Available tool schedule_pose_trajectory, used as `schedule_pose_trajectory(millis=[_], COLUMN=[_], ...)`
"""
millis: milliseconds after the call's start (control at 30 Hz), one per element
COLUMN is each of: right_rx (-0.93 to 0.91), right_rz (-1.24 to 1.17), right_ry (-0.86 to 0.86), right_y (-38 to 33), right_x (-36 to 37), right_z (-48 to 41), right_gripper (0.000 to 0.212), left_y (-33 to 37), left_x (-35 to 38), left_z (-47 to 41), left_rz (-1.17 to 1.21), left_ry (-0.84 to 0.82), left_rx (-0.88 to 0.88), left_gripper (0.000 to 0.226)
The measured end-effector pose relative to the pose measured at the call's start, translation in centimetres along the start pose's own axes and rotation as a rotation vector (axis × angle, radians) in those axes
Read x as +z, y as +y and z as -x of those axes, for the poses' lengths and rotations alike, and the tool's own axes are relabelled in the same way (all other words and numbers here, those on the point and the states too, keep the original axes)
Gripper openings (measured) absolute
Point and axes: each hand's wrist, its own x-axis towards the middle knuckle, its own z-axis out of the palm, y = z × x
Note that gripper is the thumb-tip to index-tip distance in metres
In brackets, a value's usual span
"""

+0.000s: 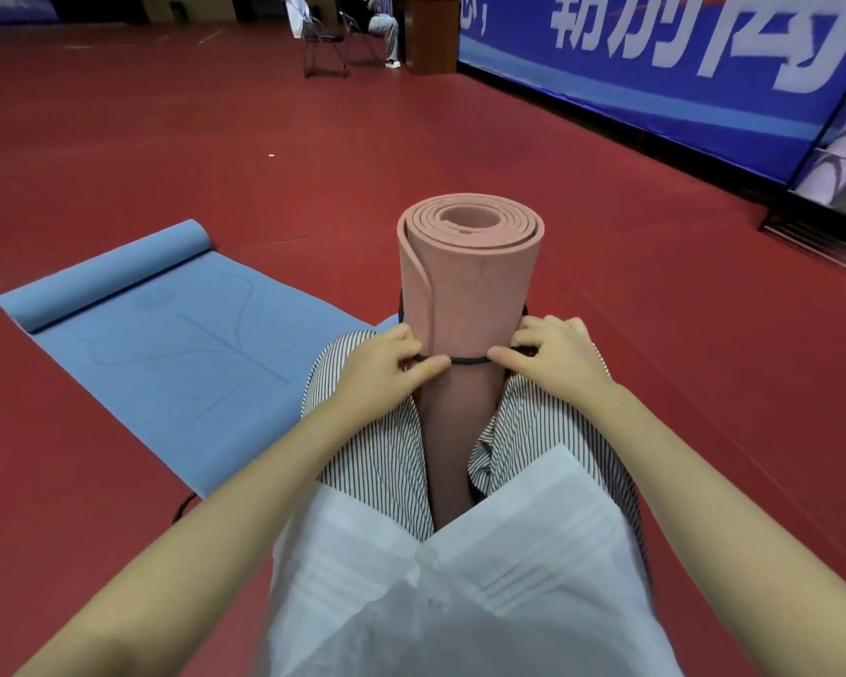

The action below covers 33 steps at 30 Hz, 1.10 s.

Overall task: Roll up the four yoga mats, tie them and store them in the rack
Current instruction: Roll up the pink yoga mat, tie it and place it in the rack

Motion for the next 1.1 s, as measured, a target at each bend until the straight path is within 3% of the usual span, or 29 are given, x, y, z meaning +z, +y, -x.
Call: schedule_pose_trajectory(millis=[133, 267, 400, 567, 833, 967, 1100], right_rx=[0.064, 0.160, 0.197, 0.254, 0.381, 0.444, 0.440], right_rz=[0.133, 0.071, 0.189, 0.223, 0.089, 0.109, 0.117], right_ry=[-0.026, -0.149, -0.346, -0.467, -0.520, -0.552, -0.603], right_y=[0.3, 1.0, 2.2, 2.8, 1.9, 1.1, 1.4], right_x=[0.5, 0.0, -0.1, 0.2, 2.1, 3.7, 4.5], right_z=[-1.3, -2.6, -3.3, -4.1, -5.3, -4.9, -4.7], right_gripper=[0.052, 0.043, 0.061, 0.063, 0.077, 0.089, 0.096], left_y=[-0.6, -1.1, -2.0, -3.8, -4.1, -3.7, -3.9], left_x=[0.3, 0.8, 1.0, 2.1, 2.1, 2.3, 2.3], left_z=[-2.4, -4.5, -5.3, -4.8, -5.6, -5.5, -5.4], left_rz=[0.038, 0.173, 0.324, 0.258, -0.027, -0.262, -0.296], left_ry=[0.001, -0.050, -0.166, -0.277, -0.315, -0.436, -0.529], left_rx=[-0.087, -0.197, -0.346, -0.484, -0.494, -0.482, -0.513], left_gripper=[0.042, 0.043, 0.049, 0.061, 0.061, 0.059, 0.061])
